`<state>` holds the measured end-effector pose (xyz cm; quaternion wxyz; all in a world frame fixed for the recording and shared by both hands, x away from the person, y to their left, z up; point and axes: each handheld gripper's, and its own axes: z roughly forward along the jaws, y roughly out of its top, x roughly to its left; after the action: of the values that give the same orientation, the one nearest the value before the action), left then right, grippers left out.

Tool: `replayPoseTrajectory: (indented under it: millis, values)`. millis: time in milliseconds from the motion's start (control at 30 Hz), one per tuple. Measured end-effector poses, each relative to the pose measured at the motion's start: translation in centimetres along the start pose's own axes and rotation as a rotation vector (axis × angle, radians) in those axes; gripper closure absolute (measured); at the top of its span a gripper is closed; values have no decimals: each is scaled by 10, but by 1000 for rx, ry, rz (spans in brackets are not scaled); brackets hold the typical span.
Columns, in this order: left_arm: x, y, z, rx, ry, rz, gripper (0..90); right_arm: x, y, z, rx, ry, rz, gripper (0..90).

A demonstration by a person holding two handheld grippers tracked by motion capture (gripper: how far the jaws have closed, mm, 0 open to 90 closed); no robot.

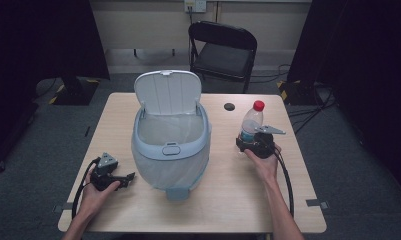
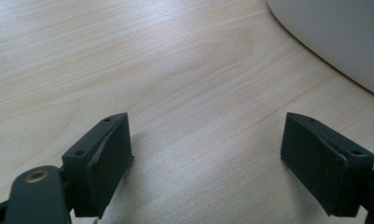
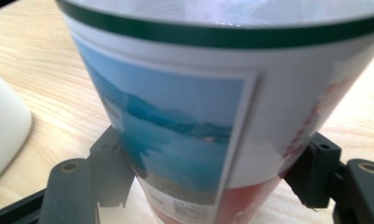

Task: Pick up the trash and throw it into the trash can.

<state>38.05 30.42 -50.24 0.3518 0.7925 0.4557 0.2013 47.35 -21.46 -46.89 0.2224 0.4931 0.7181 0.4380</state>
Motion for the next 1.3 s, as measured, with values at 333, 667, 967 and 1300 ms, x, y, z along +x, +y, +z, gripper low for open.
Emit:
replayPoseTrajectory:
  millis: [333, 667, 967, 1300]
  values:
    - [3, 0, 0, 2, -28, 27, 138, 9, 2, -17, -11, 100, 37, 284]
    - [5, 1, 1, 6, -30, 36, 127, 27, 4, -48, -60, 187, 21, 286]
    - [5, 1, 1, 14, -17, 24, 87, 34, 11, -67, -69, 223, 20, 293]
    - [5, 1, 1, 17, -12, 19, 79, 49, 30, -94, -130, 268, -11, 296]
